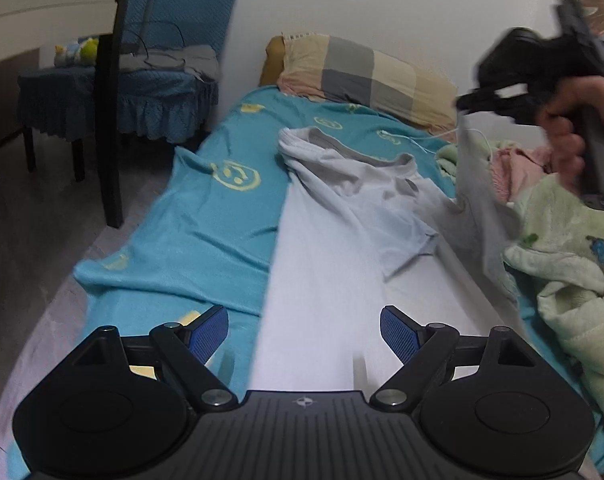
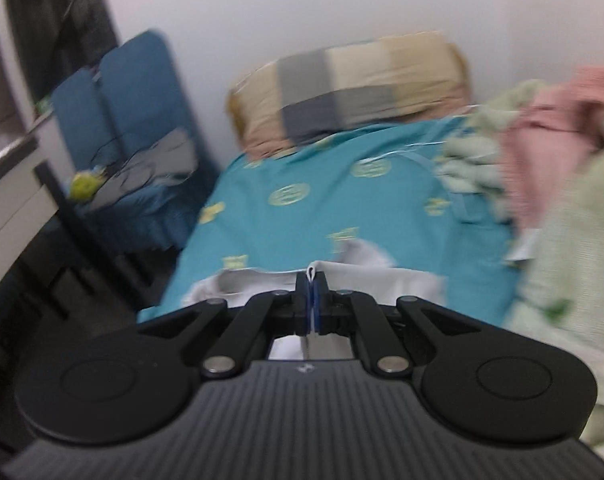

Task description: Fold clothes

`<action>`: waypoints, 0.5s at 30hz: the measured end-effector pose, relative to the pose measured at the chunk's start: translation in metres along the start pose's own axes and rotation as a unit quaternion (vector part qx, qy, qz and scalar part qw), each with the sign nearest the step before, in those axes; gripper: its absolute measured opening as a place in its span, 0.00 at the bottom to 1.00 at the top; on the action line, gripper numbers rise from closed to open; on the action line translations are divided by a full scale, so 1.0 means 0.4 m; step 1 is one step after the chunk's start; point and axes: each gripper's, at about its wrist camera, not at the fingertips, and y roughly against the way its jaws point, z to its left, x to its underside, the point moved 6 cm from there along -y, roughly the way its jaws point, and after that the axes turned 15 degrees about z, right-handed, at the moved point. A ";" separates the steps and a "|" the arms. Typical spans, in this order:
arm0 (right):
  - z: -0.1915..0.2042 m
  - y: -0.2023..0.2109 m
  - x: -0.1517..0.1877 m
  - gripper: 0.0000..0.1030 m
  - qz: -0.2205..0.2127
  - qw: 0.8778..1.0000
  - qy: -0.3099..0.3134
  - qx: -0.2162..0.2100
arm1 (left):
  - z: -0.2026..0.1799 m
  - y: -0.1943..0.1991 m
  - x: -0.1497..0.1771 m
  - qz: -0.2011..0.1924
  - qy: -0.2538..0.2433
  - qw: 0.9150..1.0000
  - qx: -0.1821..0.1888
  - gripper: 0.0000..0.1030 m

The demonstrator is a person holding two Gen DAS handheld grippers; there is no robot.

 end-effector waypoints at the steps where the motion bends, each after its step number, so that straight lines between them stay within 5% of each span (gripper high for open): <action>1: 0.034 -0.033 -0.002 0.04 0.009 1.000 0.006 -0.003 | 0.014 0.003 -0.006 -0.004 0.004 1.000 -0.006 0.83; 9: 0.040 -0.270 0.108 0.10 0.053 0.998 -0.014 -0.039 | 0.076 -0.040 -0.009 0.016 0.046 0.999 0.001 0.82; 11: 0.007 -0.260 0.137 0.39 0.053 0.997 -0.034 -0.043 | 0.068 -0.051 -0.006 0.022 0.043 0.999 0.005 0.83; 13: -0.018 -0.209 0.165 0.52 0.040 0.997 -0.036 -0.047 | 0.061 -0.062 -0.003 0.027 0.039 0.999 0.008 0.82; 15: -0.036 -0.132 0.201 0.53 0.030 0.998 -0.031 -0.048 | 0.050 -0.065 0.000 0.029 0.034 0.999 0.012 0.82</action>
